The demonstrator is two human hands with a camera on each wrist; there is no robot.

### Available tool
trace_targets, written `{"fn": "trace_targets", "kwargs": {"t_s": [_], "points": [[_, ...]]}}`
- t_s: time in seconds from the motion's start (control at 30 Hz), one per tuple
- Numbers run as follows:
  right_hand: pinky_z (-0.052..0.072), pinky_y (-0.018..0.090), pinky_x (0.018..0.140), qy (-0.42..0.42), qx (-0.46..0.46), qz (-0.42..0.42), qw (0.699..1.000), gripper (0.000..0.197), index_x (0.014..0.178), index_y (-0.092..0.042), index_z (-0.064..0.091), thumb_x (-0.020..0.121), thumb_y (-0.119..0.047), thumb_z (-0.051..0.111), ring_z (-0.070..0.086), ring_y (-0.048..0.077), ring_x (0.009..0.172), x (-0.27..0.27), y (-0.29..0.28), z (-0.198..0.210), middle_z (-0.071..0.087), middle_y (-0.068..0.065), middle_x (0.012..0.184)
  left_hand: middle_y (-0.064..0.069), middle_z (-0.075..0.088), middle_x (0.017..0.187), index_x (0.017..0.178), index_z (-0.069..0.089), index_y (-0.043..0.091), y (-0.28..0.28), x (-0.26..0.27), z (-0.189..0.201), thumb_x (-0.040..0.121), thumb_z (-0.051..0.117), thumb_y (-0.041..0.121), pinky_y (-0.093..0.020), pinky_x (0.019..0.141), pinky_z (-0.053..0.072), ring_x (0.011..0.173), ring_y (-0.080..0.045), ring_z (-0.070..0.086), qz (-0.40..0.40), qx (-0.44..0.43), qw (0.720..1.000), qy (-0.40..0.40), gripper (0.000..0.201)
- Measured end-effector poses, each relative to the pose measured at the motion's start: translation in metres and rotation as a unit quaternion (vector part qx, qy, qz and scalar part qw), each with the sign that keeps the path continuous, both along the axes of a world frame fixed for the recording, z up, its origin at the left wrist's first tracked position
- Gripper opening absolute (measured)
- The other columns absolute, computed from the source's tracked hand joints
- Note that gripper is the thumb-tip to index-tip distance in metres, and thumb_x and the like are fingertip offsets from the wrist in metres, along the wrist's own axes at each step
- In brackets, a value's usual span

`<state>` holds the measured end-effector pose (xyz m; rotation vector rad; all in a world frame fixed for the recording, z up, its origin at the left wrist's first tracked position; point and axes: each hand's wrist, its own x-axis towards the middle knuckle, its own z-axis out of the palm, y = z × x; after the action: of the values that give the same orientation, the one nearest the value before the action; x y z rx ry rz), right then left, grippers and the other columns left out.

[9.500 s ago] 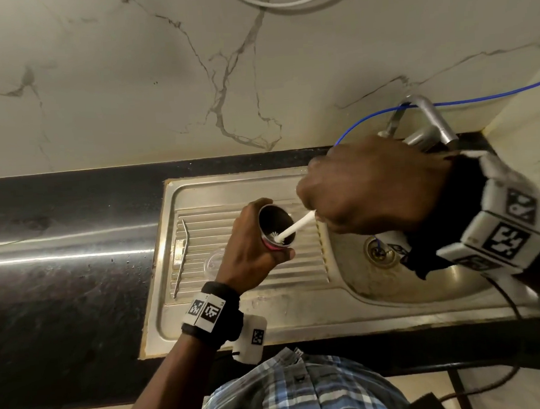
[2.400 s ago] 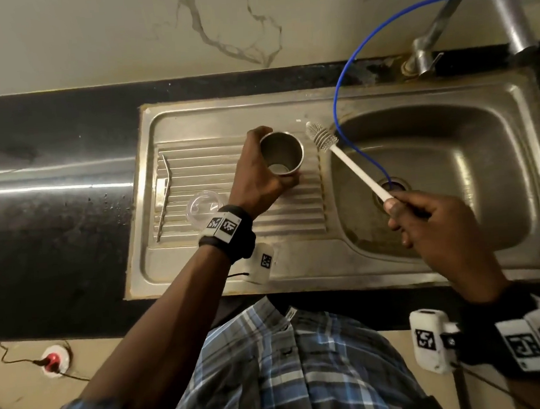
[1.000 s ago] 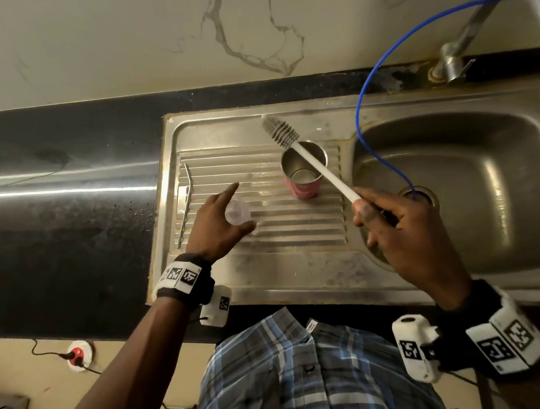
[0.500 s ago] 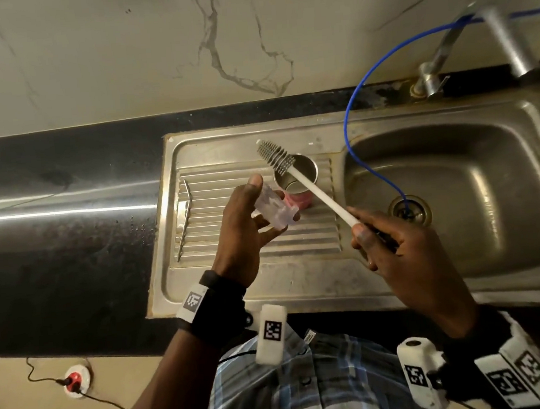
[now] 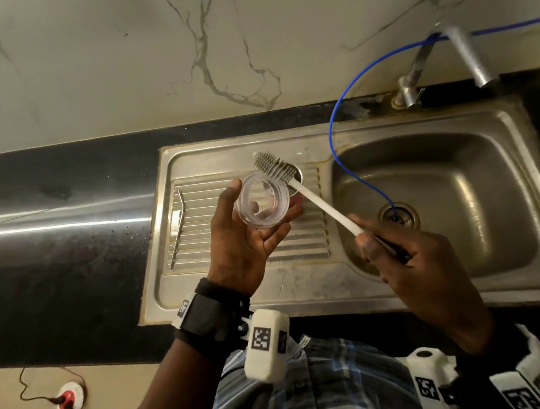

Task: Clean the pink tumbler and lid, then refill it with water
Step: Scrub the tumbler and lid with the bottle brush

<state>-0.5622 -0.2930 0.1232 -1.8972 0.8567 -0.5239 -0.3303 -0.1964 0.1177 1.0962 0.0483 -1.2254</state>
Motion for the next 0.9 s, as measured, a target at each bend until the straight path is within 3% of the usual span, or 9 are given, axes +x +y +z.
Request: {"fn": "trace_targets", "kwargs": {"t_s": [0.1, 0.27, 0.37, 0.43, 0.53, 0.6, 0.73, 0.83, 0.9], "points": [[0.042, 0.006, 0.07, 0.039, -0.057, 0.016, 0.998, 0.036, 0.131, -0.044, 0.068, 0.098, -0.029, 0.068, 0.065, -0.003, 0.08, -0.011, -0.007, 0.001, 0.071, -0.026, 0.096, -0.022, 0.074, 0.128, 0.133, 0.061, 0.013, -0.003, 0.002, 0.005, 0.098, 0.048, 0.051, -0.04, 0.085, 0.061, 0.115, -0.051, 0.071, -0.01, 0.016, 0.997, -0.07, 0.053], [0.051, 0.032, 0.062, 0.124, -0.166, 0.061, 0.976, 0.038, 0.143, -0.049, 0.057, 0.105, -0.046, 0.051, 0.052, 0.006, 0.065, -0.02, -0.032, 0.002, 0.058, -0.013, 0.084, -0.022, 0.076, 0.109, 0.12, 0.069, 0.007, -0.002, 0.003, 0.008, 0.101, 0.032, 0.045, -0.059, 0.098, 0.048, 0.094, -0.06, 0.071, -0.024, 0.071, 0.985, -0.156, 0.056], [0.048, 0.037, 0.056, 0.146, -0.192, 0.09, 0.966, 0.044, 0.145, -0.05, 0.053, 0.102, -0.046, 0.048, 0.049, 0.009, 0.066, -0.023, -0.042, 0.007, 0.053, -0.008, 0.082, -0.029, 0.073, 0.116, 0.131, 0.058, 0.002, -0.003, -0.001, 0.011, 0.083, 0.052, 0.058, -0.072, 0.088, 0.052, 0.077, -0.054, 0.07, -0.019, 0.068, 0.982, -0.174, 0.074], [0.05, 0.039, 0.055, 0.151, -0.21, 0.1, 0.961, 0.04, 0.144, -0.045, 0.057, 0.104, -0.038, 0.053, 0.056, 0.013, 0.068, -0.024, -0.046, 0.013, 0.059, -0.007, 0.088, -0.033, 0.066, 0.125, 0.137, 0.052, 0.0, -0.004, -0.002, 0.009, 0.071, 0.065, 0.062, -0.055, 0.069, 0.06, 0.076, -0.05, 0.069, -0.013, 0.077, 0.978, -0.193, 0.091], [0.054, 0.038, 0.054, 0.156, -0.247, 0.135, 0.947, 0.037, 0.139, -0.037, 0.064, 0.104, -0.032, 0.055, 0.064, 0.015, 0.074, -0.024, -0.048, 0.015, 0.066, -0.012, 0.106, -0.027, 0.071, 0.12, 0.131, 0.057, 0.001, -0.003, 0.0, 0.004, 0.101, 0.045, 0.057, -0.038, 0.055, 0.06, 0.079, -0.042, 0.068, -0.018, 0.094, 0.98, -0.174, 0.065], [0.054, 0.039, 0.054, 0.175, -0.256, 0.152, 0.938, 0.042, 0.14, -0.037, 0.062, 0.1, -0.036, 0.051, 0.066, 0.017, 0.078, -0.022, -0.049, 0.014, 0.066, -0.014, 0.11, -0.02, 0.076, 0.108, 0.124, 0.062, 0.004, -0.002, 0.003, 0.0, 0.101, 0.042, 0.06, -0.034, 0.055, 0.058, 0.07, -0.037, 0.068, -0.05, 0.108, 0.975, -0.189, 0.064], [0.05, 0.038, 0.054, 0.228, -0.275, 0.17, 0.918, 0.052, 0.148, -0.046, 0.051, 0.097, -0.037, 0.043, 0.062, 0.019, 0.075, -0.013, -0.05, 0.015, 0.058, -0.011, 0.095, -0.021, 0.075, 0.102, 0.12, 0.065, 0.009, 0.001, 0.003, -0.004, 0.086, 0.05, 0.069, -0.035, 0.058, 0.055, 0.065, -0.035, 0.068, -0.105, 0.096, 0.952, -0.272, 0.07], [0.051, 0.037, 0.055, 0.243, -0.249, 0.179, 0.92, 0.052, 0.147, -0.05, 0.048, 0.096, -0.041, 0.04, 0.061, 0.018, 0.069, -0.008, -0.05, 0.022, 0.057, -0.01, 0.088, -0.023, 0.073, 0.09, 0.114, 0.067, 0.008, 0.001, 0.005, -0.002, 0.094, 0.046, 0.061, -0.035, 0.061, 0.05, 0.06, -0.037, 0.065, -0.091, 0.081, 0.946, -0.301, 0.061], [0.047, 0.035, 0.053, 0.241, -0.224, 0.208, 0.921, 0.05, 0.146, -0.052, 0.049, 0.097, -0.047, 0.038, 0.056, 0.011, 0.064, -0.007, -0.046, 0.027, 0.053, -0.013, 0.081, -0.023, 0.072, 0.085, 0.1, 0.073, 0.012, -0.001, 0.008, 0.001, 0.095, 0.045, 0.056, -0.035, 0.06, 0.049, 0.061, -0.037, 0.064, -0.059, 0.077, 0.948, -0.302, 0.052]]}}
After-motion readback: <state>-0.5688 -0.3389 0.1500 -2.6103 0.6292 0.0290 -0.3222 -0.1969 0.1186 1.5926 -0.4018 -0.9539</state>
